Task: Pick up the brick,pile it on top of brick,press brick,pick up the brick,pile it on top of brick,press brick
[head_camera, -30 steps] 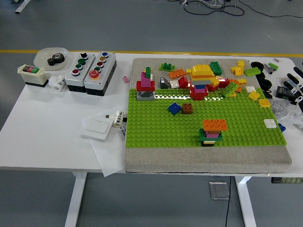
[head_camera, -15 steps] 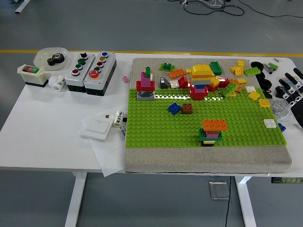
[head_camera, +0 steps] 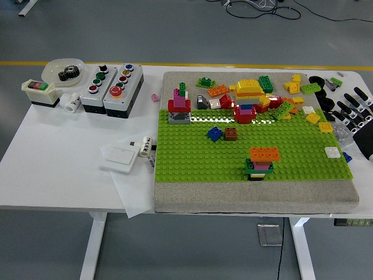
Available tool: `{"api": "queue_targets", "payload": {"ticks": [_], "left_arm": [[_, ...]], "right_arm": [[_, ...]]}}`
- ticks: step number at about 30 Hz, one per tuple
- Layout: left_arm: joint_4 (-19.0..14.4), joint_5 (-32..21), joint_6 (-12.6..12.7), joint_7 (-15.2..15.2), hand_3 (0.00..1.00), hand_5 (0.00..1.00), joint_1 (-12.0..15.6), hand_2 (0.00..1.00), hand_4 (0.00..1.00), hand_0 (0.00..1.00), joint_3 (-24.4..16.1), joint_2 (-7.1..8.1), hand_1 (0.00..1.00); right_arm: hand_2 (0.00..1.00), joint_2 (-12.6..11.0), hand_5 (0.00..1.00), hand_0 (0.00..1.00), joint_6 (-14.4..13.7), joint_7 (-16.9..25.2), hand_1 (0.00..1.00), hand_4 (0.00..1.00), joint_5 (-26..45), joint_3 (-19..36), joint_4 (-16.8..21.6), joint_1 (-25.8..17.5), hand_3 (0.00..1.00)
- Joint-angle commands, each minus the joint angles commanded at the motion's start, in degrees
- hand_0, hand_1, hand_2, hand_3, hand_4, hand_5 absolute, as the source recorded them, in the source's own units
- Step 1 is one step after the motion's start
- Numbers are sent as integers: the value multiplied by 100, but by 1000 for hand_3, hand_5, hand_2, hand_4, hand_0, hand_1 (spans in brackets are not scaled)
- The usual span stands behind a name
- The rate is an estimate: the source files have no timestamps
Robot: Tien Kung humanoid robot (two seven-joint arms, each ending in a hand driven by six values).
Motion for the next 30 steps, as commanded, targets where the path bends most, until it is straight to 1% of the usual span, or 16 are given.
{"api": "queue_targets", "payload": {"ticks": [15,25,26,30], "left_arm": [[1,-173,53,-57,658,651,-43,761,757,711,99,-16,705],[1,-217,72,-63,658,653,-67,761,757,711,132,-25,705],[1,-220,74,-64,656,653,-68,760,756,711,135,-26,706],[1,-233,84,-67,656,653,-71,760,756,711,145,-30,706]], "right_arm": [[843,17,891,833,167,-75,786,998,-155,-106,-5,42,869],[838,23,889,832,174,-120,786,998,-48,-118,-33,51,862],[828,25,890,814,178,-124,779,998,-54,-120,-34,50,856],[828,36,890,814,230,-151,779,998,-140,-142,-35,46,856]]}}
